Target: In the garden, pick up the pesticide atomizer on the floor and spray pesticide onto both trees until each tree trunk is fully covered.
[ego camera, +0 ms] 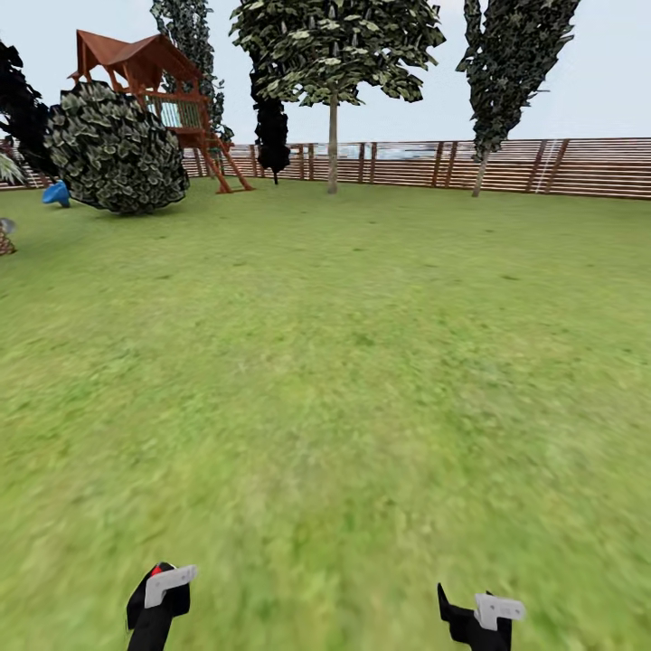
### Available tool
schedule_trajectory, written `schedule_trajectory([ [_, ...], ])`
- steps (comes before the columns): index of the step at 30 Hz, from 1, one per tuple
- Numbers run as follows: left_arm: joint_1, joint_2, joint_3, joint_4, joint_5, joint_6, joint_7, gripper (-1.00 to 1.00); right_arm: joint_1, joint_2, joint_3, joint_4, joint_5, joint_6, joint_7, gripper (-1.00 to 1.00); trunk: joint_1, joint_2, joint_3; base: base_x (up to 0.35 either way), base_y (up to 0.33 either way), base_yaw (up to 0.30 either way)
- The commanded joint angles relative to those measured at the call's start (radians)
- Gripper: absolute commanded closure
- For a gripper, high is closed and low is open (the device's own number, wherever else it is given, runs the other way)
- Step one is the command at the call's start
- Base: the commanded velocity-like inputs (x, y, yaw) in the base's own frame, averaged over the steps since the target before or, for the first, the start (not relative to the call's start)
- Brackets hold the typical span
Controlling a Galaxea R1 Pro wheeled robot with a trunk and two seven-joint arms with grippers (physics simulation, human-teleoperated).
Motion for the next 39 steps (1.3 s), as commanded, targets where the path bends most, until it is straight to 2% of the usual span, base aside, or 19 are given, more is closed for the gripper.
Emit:
schedule_trajectory([
  [1, 0.000, 0.000, 0.000, 0.000, 0.000, -0.002, 0.000, 1.00, -0.001, 0.000, 0.000, 0.000, 0.000, 0.000, 0.000, -1.00, 0.000, 0.000, 0.000, 0.338, 0.000, 0.000],
  [6, 0.000, 0.000, 0.000, 0.000, 0.000, -0.003, 0.000, 1.00, 0.001, 0.002, 0.000, 0.002, 0.000, 0.001, 0.002, -1.00, 0.000, 0.000, 0.000, 0.338, 0.000, 0.000],
  [8, 0.000, 0.000, 0.000, 0.000, 0.000, -0.003, 0.000, 1.00, 0.078, 0.002, 0.000, 0.002, 0.000, 0.002, 0.002, -1.00, 0.000, 0.000, 0.000, 0.338, 0.000, 0.000],
  [12, 0.000, 0.000, 0.000, 0.000, 0.001, -0.004, 0.000, 1.00, 0.111, 0.002, 0.000, 0.002, 0.000, 0.002, 0.002, -1.00, 0.000, 0.000, 0.000, 0.338, 0.000, 0.000],
  [39, 0.000, -0.001, 0.000, 0.000, 0.000, -0.005, 0.000, 1.00, 0.114, 0.003, 0.000, 0.001, 0.000, 0.001, 0.001, -1.00, 0.000, 0.000, 0.000, 0.338, 0.000, 0.000],
])
